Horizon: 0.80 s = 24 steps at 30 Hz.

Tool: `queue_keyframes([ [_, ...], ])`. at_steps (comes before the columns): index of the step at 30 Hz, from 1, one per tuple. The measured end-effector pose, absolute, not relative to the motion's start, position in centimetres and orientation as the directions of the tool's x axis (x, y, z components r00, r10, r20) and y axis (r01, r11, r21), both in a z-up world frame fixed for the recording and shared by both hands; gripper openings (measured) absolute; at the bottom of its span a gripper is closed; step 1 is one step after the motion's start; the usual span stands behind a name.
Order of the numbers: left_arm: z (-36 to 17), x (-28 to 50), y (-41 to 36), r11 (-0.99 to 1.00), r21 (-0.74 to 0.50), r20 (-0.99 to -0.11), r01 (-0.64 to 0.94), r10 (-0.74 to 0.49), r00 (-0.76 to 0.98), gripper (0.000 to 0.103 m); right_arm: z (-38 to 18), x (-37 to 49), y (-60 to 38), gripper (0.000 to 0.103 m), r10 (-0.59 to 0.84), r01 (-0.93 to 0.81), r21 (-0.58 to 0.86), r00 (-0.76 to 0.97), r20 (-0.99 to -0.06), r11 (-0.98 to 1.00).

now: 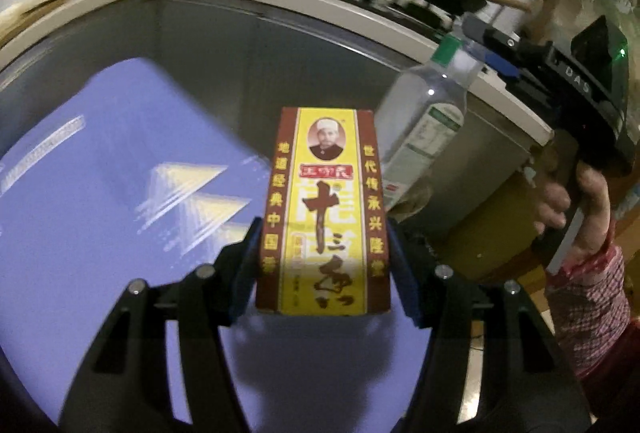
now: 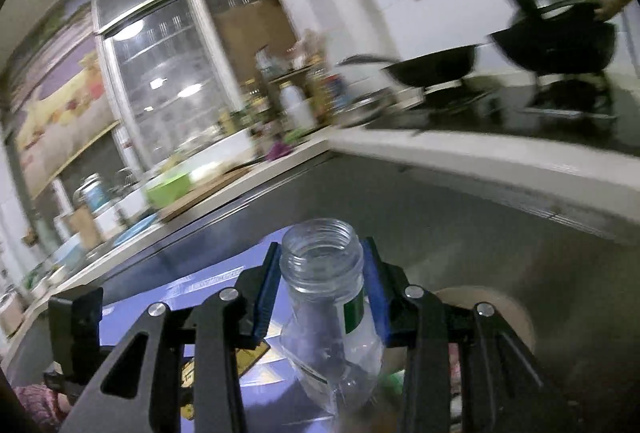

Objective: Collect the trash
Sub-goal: 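Carry box and bottle over the bin and open both tools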

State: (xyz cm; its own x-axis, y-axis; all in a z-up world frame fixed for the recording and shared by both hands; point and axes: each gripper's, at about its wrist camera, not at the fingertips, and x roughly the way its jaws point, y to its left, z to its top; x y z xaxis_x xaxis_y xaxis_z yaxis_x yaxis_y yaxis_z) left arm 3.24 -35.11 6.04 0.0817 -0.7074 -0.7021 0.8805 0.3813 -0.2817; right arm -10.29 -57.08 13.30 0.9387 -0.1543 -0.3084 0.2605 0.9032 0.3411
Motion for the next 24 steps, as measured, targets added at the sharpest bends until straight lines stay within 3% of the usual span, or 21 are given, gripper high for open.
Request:
queue_keyframes([
  [7, 3.7, 2.8, -46.1, 0.327, -0.281, -0.729, 0.902, -0.684, 0.021, 0.058, 10.3, -10.4, -63.1, 0.036, -0.283, 0.389, 0.256, 0.886, -0.368, 0.885],
  [9, 2.5, 2.6, -47.8, 0.332, -0.276, -0.743, 0.902, -0.669, 0.019, 0.084, 8.9, -10.1, -63.6, 0.036, -0.3, 0.406, 0.225, 0.87, -0.392, 0.886],
  [11, 1.1, 2.6, -49.2, 0.364, -0.247, -0.751, 0.898, -0.657, 0.059, 0.091, 6.9, -9.4, -64.2, 0.037, -0.282, 0.41, 0.238, 0.857, -0.432, 0.88],
  [16, 0.1, 3.9, -49.3, 0.405, -0.272, -0.771, 0.873, -0.635, 0.054, 0.091, 3.3, -10.4, -65.4, 0.039, -0.254, 0.426, 0.323, 0.851, -0.459, 0.845],
  [24, 2.1, 3.8, -44.1, 0.448, -0.285, -0.731, 0.847, -0.673, 0.11, 0.092, 4.4, -12.1, -64.7, 0.042, -0.3, 0.45, 0.344, 0.862, -0.409, 0.824],
])
